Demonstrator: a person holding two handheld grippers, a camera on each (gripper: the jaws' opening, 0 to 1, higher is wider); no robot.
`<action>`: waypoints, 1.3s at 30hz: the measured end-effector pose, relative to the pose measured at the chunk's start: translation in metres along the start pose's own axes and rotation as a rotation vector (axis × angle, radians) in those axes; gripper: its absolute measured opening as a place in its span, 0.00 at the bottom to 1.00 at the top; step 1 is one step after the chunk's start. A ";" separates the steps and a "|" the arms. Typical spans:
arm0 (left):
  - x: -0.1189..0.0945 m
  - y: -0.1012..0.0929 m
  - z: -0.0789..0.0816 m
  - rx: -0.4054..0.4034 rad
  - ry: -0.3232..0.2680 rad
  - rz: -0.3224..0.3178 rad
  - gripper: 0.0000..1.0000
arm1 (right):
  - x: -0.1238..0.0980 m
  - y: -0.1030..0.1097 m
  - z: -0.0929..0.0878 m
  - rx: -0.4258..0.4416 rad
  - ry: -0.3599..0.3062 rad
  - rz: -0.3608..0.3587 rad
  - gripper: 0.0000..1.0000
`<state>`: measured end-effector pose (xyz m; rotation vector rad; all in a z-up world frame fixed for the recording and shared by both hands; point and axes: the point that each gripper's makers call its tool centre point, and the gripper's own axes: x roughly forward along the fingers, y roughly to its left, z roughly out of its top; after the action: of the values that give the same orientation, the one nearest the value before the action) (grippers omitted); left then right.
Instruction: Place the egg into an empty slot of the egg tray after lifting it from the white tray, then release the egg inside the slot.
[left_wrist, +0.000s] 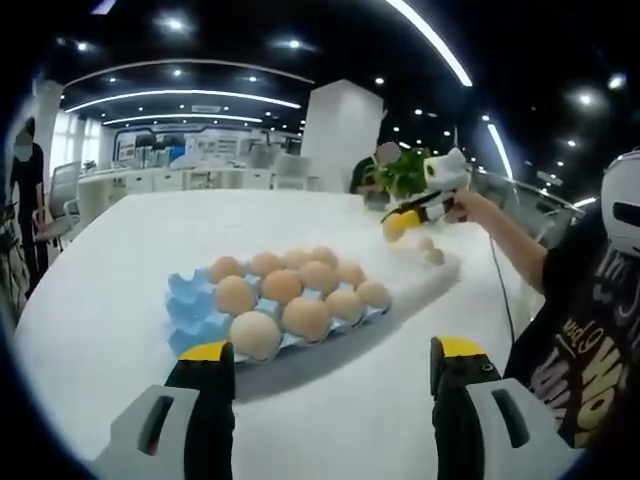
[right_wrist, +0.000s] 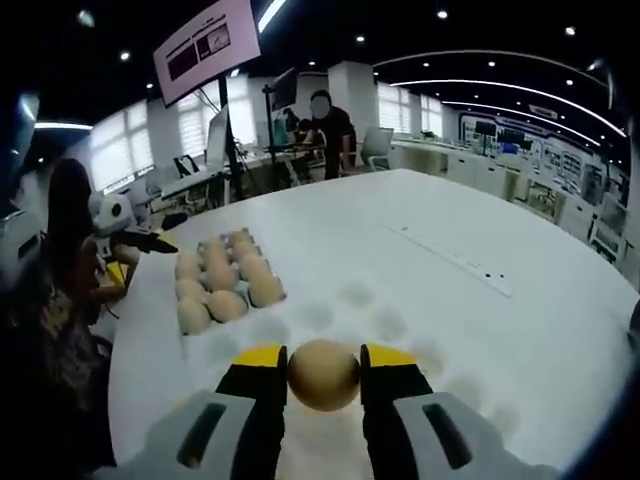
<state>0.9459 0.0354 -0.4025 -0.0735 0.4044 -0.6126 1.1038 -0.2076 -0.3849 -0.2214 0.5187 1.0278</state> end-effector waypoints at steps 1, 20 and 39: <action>0.000 0.001 0.000 -0.001 -0.001 0.001 0.81 | 0.001 0.001 0.000 -0.002 0.001 0.002 0.30; -0.007 0.011 -0.004 -0.016 -0.003 0.025 0.81 | 0.024 0.037 0.019 -0.051 -0.023 0.084 0.29; -0.011 0.006 -0.009 -0.031 -0.007 0.033 0.81 | 0.049 0.072 0.035 -0.091 -0.029 0.169 0.29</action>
<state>0.9373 0.0475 -0.4081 -0.0985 0.4082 -0.5730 1.0730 -0.1196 -0.3756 -0.2459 0.4705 1.2189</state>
